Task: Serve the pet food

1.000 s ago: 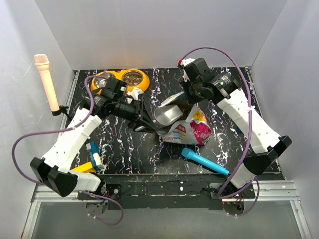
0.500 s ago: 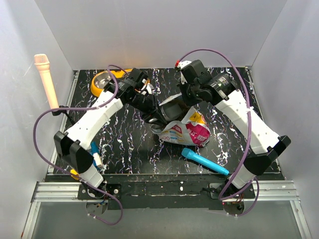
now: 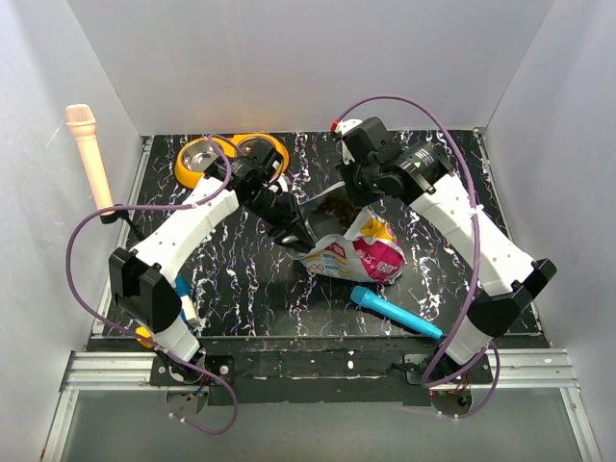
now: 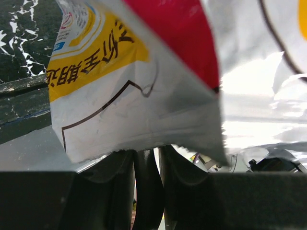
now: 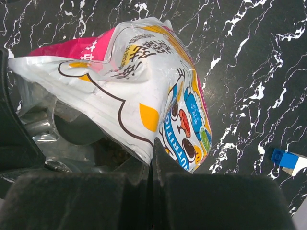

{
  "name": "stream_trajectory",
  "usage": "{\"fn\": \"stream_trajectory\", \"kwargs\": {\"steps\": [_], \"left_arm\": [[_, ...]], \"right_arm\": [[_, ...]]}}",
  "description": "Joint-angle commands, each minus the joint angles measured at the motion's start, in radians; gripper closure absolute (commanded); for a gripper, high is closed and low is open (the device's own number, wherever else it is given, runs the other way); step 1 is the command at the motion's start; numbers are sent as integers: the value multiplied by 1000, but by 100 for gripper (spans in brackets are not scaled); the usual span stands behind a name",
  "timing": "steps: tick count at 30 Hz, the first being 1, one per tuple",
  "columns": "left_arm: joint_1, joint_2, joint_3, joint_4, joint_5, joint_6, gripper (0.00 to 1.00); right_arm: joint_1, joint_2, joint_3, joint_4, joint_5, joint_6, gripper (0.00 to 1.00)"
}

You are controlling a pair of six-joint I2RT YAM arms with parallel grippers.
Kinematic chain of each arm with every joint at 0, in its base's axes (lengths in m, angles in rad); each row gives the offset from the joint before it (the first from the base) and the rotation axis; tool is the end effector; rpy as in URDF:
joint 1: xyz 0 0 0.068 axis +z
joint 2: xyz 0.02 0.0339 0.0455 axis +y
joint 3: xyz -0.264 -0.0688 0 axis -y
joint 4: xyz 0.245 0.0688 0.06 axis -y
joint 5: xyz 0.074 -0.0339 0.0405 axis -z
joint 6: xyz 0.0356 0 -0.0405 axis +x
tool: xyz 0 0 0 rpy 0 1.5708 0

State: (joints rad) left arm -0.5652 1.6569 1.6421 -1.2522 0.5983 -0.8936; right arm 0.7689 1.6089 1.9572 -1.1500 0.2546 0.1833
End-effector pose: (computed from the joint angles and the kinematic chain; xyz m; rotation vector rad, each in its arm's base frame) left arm 0.2591 -0.1881 0.3342 0.3290 -2.7986 0.9344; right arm 0.2328 0.2128 0.4394 -0.5600 2.2781 0.1680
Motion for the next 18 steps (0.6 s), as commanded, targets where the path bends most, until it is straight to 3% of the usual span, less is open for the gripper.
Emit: {"fn": "stream_trajectory", "kwargs": {"steps": [1, 11, 18], "left_arm": [[51, -63, -34, -286, -129, -56, 100], [-7, 176, -62, -87, -147, -172, 100], [-35, 262, -142, 259, -65, -217, 100]], "right_arm": [[12, -55, 121, 193, 44, 5, 99], [47, -61, 111, 174, 38, 5, 99], [49, -70, 105, 154, 35, 8, 99]]}}
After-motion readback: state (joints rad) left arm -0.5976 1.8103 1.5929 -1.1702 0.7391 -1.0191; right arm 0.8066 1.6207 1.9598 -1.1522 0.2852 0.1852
